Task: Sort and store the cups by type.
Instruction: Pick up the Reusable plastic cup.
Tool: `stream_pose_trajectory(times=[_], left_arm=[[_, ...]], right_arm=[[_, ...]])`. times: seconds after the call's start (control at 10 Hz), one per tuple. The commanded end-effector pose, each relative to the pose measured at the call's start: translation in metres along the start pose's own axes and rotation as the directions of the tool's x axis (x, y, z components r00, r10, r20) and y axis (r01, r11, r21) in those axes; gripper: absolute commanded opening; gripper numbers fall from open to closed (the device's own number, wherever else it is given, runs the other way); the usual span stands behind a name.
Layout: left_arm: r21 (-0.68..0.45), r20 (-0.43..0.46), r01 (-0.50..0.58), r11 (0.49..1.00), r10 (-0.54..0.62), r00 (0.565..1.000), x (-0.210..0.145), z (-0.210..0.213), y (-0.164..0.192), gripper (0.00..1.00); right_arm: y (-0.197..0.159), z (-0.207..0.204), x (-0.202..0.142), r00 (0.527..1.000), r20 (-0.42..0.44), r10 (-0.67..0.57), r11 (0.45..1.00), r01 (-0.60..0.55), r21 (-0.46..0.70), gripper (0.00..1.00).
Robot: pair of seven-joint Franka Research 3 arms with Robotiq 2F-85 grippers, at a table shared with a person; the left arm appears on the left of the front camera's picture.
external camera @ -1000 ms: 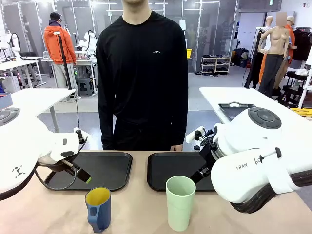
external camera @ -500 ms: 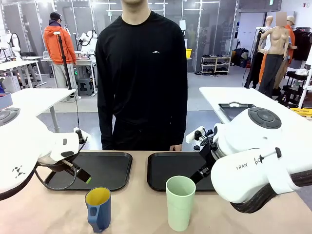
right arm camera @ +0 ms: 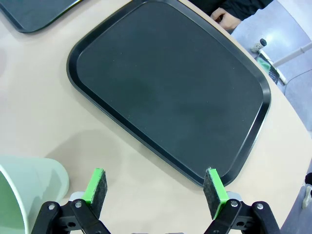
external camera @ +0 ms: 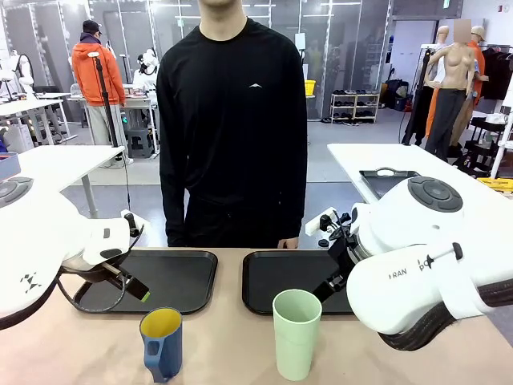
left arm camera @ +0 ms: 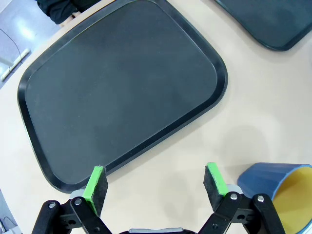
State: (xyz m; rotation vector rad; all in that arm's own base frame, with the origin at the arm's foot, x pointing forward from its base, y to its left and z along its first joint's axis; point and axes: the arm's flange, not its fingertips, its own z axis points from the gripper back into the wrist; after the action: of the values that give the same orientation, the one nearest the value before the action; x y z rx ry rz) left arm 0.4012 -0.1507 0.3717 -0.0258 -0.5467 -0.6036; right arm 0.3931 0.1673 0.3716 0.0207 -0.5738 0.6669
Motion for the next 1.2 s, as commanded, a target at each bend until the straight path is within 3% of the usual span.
stream_pose_trajectory(times=[0.0,0.9,1.0,1.1], left_arm=[[0.0,0.0,0.0,1.0,0.0,1.0,0.0,0.0,0.0,1.0],[0.0,0.0,0.0,1.0,0.0,1.0,0.0,0.0,0.0,1.0],[0.024,0.003,0.009,1.0,-0.009,1.0,0.002,0.005,-0.001,1.0],[0.047,-0.01,-0.053,0.998,0.053,0.999,0.009,0.017,-0.005,1.0]], right_arm=[[0.0,0.0,0.0,1.0,0.0,-0.003,1.0,0.003,0.001,1.0],[0.0,0.0,0.0,1.0,0.0,0.0,1.0,0.0,0.0,1.0],[0.004,0.01,0.004,1.0,0.02,0.022,0.999,-0.022,-0.029,1.0],[0.012,0.027,0.013,1.0,0.022,-0.008,0.998,0.009,-0.065,1.0]])
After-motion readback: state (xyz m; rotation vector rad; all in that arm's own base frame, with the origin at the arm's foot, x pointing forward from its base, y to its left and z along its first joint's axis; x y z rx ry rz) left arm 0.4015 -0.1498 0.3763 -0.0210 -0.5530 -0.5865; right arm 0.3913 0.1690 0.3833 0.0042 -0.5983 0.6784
